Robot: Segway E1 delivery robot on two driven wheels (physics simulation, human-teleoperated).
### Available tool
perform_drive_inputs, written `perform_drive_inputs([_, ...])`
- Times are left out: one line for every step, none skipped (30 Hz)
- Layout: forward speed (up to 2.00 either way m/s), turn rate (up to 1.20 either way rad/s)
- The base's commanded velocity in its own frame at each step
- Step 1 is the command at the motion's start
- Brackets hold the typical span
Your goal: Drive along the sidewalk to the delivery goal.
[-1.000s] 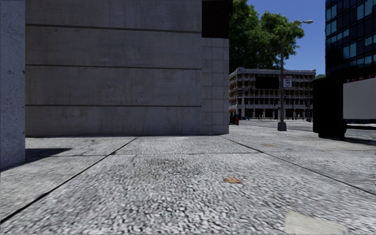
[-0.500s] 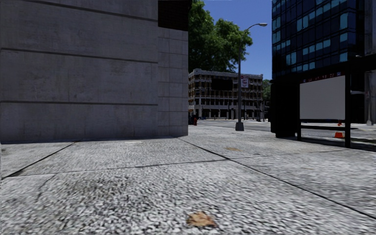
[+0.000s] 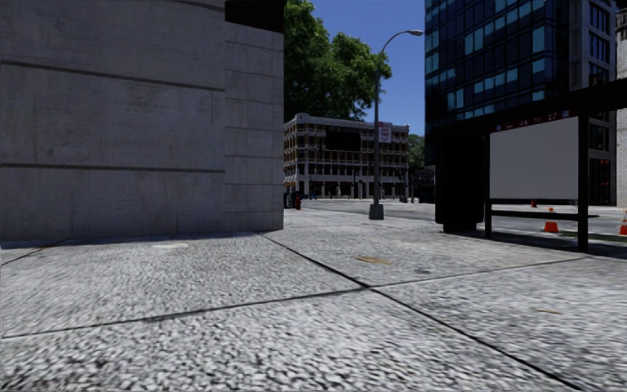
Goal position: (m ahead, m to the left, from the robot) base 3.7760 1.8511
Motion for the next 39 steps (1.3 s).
perform_drive_inputs([1.77,0.00])
perform_drive_inputs([1.77,0.13])
perform_drive_inputs([1.77,0.26])
perform_drive_inputs([1.77,0.38])
perform_drive_inputs([1.77,0.47])
perform_drive_inputs([1.77,0.47])
perform_drive_inputs([1.77,0.50])
perform_drive_inputs([1.77,0.51])
perform_drive_inputs([1.77,0.52])
perform_drive_inputs([1.77,0.52])
perform_drive_inputs([1.77,0.52])
perform_drive_inputs([1.77,0.53])
perform_drive_inputs([1.77,0.53])
perform_drive_inputs([1.77,0.53])
perform_drive_inputs([1.77,0.53])
perform_drive_inputs([1.77,0.53])
perform_drive_inputs([1.77,0.53])
perform_drive_inputs([1.77,0.53])
perform_drive_inputs([1.77,0.53])
perform_drive_inputs([1.77,0.53])
perform_drive_inputs([1.77,0.53])
perform_drive_inputs([1.77,0.53])
perform_drive_inputs([1.77,0.53])
perform_drive_inputs([1.77,0.53])
perform_drive_inputs([1.77,0.53])
perform_drive_inputs([1.77,0.53])
perform_drive_inputs([1.77,0.53])
perform_drive_inputs([1.77,0.53])
perform_drive_inputs([1.77,0.53])
perform_drive_inputs([1.77,0.53])
perform_drive_inputs([1.77,0.53])
perform_drive_inputs([1.77,0.53])
perform_drive_inputs([1.77,0.53])
perform_drive_inputs([1.77,0.53])
perform_drive_inputs([1.77,0.53])
perform_drive_inputs([1.77,0.53])
perform_drive_inputs([1.77,0.53])
perform_drive_inputs([1.77,0.53])
perform_drive_inputs([1.77,0.53])
